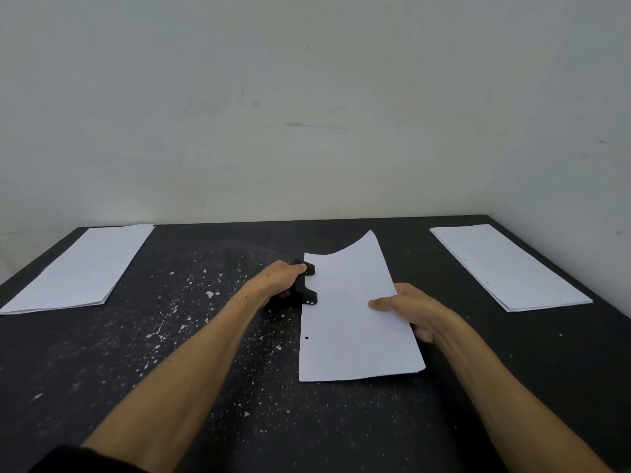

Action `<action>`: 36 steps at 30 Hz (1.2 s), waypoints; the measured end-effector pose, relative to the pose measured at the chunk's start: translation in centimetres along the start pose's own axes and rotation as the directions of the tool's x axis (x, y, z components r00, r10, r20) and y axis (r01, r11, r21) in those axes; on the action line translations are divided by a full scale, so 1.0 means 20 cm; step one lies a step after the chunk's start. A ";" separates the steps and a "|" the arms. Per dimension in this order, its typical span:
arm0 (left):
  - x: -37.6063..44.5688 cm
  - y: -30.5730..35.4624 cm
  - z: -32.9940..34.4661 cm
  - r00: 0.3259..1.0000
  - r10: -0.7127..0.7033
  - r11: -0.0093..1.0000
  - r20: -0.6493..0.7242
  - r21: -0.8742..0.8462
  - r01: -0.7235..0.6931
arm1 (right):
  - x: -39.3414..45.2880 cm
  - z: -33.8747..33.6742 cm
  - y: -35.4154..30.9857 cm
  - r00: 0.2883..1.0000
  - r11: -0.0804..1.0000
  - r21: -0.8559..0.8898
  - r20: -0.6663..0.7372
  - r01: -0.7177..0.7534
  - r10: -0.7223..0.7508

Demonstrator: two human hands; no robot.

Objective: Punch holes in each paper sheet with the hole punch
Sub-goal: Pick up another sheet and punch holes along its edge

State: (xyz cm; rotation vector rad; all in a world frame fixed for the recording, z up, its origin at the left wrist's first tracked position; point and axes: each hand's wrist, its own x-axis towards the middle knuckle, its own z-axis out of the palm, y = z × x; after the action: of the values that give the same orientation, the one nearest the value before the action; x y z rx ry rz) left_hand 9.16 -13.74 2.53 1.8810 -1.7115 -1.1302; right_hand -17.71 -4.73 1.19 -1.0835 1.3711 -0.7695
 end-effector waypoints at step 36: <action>0.02 -0.02 0.00 1.000 0.008 1.000 0.007 -0.008 -0.008 | -0.02 0.02 0.01 0.999 0.998 0.056 -0.028 -0.027 0.029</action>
State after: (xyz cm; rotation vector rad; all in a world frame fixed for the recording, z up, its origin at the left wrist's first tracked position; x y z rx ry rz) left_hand 9.30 -13.97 2.15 1.8656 -1.7142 -1.1405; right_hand -17.43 -4.19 1.10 -1.0116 1.3784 -0.8008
